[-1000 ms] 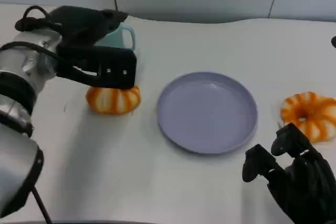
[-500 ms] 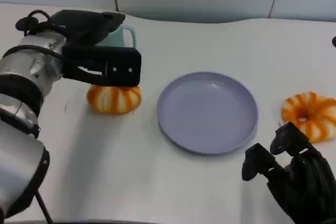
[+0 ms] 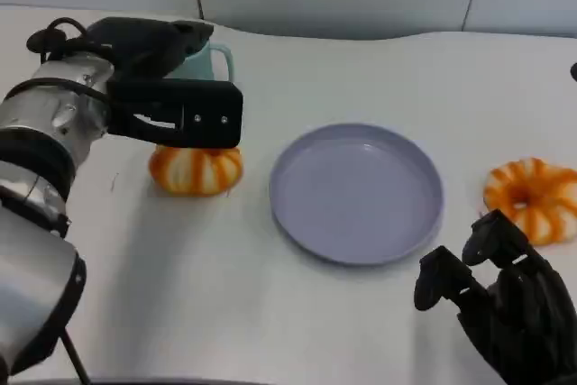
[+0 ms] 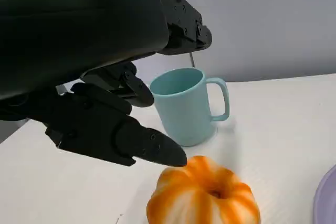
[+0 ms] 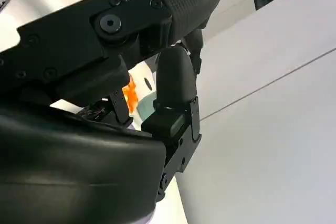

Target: Grasp the bread from the table and place it into the plate.

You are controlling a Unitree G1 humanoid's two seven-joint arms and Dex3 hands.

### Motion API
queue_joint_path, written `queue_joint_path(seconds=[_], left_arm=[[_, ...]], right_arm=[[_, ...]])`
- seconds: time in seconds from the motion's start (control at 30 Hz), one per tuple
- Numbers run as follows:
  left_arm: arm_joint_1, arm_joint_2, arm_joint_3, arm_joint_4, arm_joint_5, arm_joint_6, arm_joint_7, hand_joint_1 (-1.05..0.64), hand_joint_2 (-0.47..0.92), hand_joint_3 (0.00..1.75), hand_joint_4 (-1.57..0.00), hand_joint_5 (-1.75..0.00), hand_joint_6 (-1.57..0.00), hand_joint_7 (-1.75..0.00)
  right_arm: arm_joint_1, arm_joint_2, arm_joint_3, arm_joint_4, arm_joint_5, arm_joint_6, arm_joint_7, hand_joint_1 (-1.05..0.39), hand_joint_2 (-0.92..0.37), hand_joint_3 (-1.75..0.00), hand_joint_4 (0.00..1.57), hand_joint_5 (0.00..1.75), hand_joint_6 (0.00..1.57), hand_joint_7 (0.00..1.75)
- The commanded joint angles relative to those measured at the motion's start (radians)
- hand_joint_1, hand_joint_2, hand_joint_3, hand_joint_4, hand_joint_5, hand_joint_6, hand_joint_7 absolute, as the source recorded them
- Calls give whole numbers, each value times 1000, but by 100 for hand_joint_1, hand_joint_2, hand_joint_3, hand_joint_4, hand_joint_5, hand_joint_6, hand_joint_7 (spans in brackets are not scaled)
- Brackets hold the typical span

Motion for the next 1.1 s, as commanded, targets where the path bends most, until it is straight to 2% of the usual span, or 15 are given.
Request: queue_joint_path(seconds=[0.03,0.7,0.83,1.1], left_arm=[[5,6,4,5,-6,3,10,-35,92,3,-67,0,-65,0],[5,6,4,5,-6,3,10,-35,92,3,-67,0,-66,0],[39,-23,11,19,-15,50,-4,-36,92,6,-64,0,-62,0],[39,-24,12,18,-14,53,-4,-36,92,7,-64,0,-62,0]], right_arm=[[-4,-6,-10,0,1,-14,0,-41,-87,0,78,175,65,175],[-4,-7,-9,1,2,-17,0,-41,-87,0,78,175,65,175],[16,-7,-2,-16,4,-22,10,-41,-87,0,78,175,64,175],[17,-7,-2,-16,5,-22,10,-41,-87,0,77,175,64,175]])
